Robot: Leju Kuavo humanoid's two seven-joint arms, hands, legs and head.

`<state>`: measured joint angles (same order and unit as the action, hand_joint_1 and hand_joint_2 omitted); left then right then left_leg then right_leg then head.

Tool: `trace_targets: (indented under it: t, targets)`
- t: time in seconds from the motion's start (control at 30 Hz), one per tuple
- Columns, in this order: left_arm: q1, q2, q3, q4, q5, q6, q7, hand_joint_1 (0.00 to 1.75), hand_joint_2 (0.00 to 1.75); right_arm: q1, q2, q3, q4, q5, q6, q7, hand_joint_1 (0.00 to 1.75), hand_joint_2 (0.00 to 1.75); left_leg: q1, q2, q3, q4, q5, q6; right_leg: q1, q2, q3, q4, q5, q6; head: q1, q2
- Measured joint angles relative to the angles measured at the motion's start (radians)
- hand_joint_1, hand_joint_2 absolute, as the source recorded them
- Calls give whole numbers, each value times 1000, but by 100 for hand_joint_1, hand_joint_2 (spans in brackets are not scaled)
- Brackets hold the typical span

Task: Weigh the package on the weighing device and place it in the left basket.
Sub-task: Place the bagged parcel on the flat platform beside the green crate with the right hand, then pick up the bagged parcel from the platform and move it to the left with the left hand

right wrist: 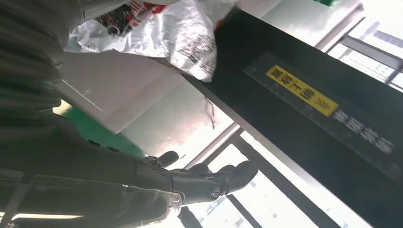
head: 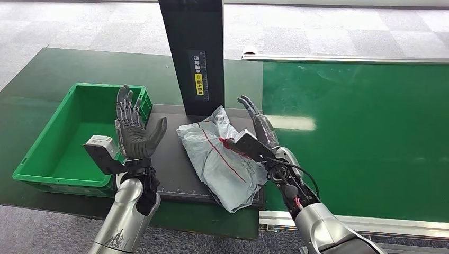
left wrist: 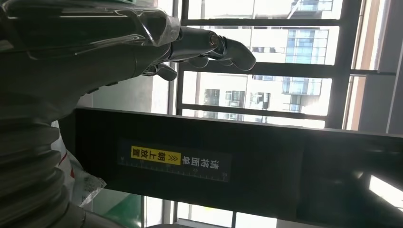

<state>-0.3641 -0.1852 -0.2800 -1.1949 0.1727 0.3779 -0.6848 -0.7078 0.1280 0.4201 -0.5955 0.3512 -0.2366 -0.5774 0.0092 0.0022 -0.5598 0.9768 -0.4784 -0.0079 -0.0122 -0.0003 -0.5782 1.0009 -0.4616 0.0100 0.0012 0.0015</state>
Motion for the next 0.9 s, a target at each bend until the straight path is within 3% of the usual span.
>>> trace_targets:
  t: [0.1,0.27,0.37,0.5,0.63,0.9]
  targets:
    - [0,5,-14,8,-28,-28,27,0,175,29,-12,-24,-88,-61,27,-19,0,175,0,0,0,0,0,0,0,0,0,0,0,0,0,0]
    - [-2,21,-55,40,-134,-88,74,0,175,73,-46,-57,-249,-166,55,18,0,175,0,0,0,0,0,0,0,0,0,0,0,0,0,0]
    - [-4,36,-87,63,-259,-75,102,0,175,106,-74,-79,-328,-228,89,38,0,175,0,0,0,0,0,0,0,0,0,0,0,0,0,0]
    - [-13,59,-155,108,-498,-35,195,0,175,170,-121,-113,-416,-281,120,48,0,175,0,-1,0,0,0,0,0,0,0,0,0,0,0,0]
    - [-17,72,-199,150,-634,-36,269,0,175,234,-166,-150,-483,-293,120,47,0,175,0,0,0,0,0,0,0,0,0,0,0,0,0,0]
    - [-49,86,-253,247,-864,-111,447,0,175,344,-201,-238,-589,-323,122,52,0,175,0,0,0,0,0,0,0,0,0,0,0,0,0,0]
